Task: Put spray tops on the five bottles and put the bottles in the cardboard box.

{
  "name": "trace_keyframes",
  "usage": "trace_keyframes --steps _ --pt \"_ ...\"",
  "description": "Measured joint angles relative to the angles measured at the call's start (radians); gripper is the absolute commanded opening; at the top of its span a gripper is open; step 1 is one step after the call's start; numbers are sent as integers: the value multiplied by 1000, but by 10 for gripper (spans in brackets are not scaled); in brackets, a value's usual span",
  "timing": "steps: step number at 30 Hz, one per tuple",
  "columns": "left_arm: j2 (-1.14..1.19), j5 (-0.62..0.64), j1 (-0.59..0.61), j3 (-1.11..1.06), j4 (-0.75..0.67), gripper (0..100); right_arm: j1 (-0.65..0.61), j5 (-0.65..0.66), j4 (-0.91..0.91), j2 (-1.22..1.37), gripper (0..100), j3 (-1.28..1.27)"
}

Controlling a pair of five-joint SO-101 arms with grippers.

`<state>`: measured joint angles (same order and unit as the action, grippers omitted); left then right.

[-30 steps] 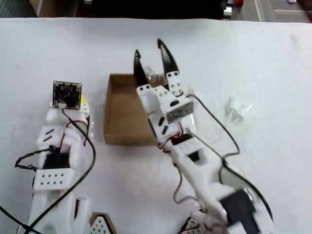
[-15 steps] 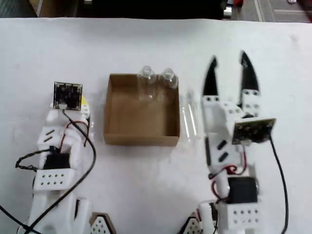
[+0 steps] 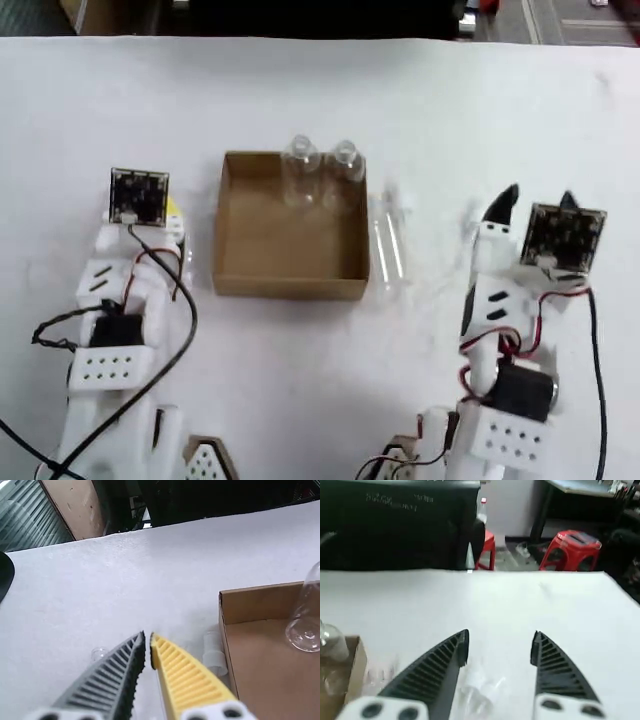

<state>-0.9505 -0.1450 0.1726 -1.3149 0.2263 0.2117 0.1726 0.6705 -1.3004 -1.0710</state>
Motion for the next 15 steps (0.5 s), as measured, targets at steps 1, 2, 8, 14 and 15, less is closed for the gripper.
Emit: trace_keyframes --steps 1,2,8,14,15 --pt "0 0 0 0 0 27 -17 2 0 29 180 -15" --pt "0 0 0 0 0 27 -37 2 0 43 180 -32" --pt "0 0 0 0 0 27 -173 2 75 238 180 -25" --pt "0 0 0 0 0 27 -209 3 233 509 183 147" --pt "0 0 0 0 0 27 -210 2 252 548 183 163"
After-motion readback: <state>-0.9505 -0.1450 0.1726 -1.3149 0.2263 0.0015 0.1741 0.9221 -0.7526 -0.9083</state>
